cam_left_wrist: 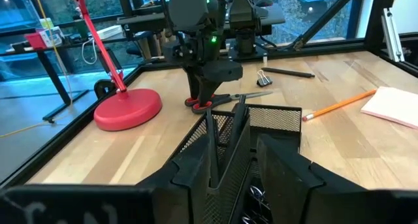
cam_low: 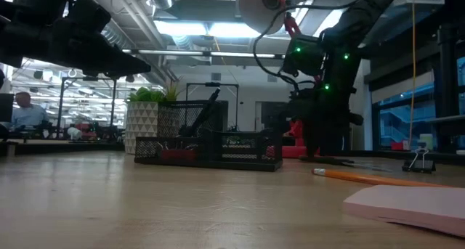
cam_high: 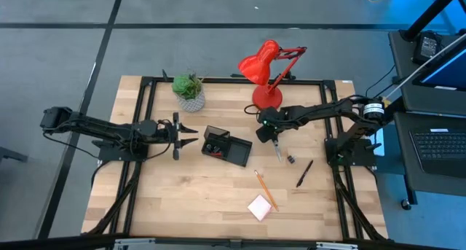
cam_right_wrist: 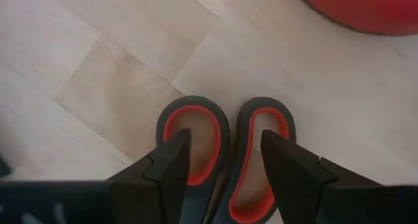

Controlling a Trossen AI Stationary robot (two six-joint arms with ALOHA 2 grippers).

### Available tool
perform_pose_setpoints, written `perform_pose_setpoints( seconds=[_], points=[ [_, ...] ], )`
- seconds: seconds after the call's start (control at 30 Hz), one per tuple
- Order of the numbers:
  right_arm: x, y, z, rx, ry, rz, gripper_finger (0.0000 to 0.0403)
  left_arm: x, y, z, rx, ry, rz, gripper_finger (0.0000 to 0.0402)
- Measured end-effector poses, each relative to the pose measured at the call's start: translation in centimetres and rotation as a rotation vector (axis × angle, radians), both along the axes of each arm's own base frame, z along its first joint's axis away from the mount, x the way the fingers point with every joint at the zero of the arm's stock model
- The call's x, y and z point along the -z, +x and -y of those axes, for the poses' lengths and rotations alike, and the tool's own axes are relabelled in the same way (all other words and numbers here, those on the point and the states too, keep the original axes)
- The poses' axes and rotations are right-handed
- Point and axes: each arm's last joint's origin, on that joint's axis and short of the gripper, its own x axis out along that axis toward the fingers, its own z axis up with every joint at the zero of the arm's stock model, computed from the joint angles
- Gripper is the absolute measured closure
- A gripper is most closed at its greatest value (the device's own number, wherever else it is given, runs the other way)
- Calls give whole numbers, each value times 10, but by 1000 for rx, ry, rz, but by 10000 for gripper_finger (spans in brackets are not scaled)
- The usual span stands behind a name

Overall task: Pick and place office supplies into organizer
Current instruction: Put the black scissors into the black desk organizer

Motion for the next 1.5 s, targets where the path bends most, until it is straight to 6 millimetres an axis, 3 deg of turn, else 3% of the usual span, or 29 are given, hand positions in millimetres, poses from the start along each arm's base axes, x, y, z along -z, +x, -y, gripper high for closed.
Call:
perform_pose_setpoints(
  seconds=[0.57,1.0,1.5],
  points=[
    [13,2,10,3,10,-30,217,0,0,0,0,0,-3,285],
    [13,3,11,-33,-17,-31,322,0,0,0,0,0,-4,286],
    [6,2,5,-107,-40,-24,334,0,0,0,0,0,-4,286]
  ],
)
